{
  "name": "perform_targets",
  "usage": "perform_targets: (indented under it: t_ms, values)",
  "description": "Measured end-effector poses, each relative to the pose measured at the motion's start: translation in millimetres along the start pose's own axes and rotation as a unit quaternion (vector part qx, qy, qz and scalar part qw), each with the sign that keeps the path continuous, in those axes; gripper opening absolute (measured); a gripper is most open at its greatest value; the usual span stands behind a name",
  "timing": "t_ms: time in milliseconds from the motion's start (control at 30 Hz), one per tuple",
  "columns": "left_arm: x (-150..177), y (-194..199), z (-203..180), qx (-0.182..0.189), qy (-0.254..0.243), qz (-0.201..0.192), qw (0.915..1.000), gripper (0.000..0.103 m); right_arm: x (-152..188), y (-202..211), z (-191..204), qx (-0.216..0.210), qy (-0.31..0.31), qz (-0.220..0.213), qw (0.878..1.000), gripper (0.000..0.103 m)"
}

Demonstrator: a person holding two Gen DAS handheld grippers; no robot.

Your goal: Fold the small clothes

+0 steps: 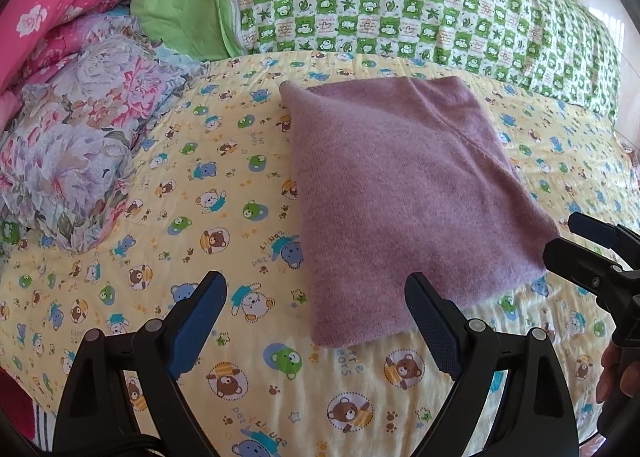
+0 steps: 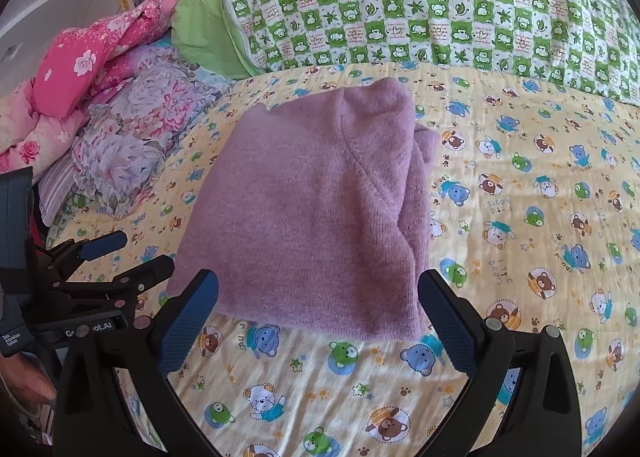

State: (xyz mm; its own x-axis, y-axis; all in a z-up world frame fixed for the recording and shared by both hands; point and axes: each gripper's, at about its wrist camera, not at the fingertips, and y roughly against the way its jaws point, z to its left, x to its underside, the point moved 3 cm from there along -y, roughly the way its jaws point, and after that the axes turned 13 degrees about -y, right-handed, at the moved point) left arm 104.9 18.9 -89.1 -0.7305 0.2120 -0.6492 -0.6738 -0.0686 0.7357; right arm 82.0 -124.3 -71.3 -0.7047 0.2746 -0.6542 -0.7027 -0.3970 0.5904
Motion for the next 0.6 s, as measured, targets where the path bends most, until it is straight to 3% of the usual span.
perform_targets:
  t_ms: [600]
  values:
    - [-17.5,-4.2,2.9,0.0,0.001,-0.006,1.0,0.09,-17.1,-5.2,-12.9,0.004,-0.02,-0.005,1.0,0.1]
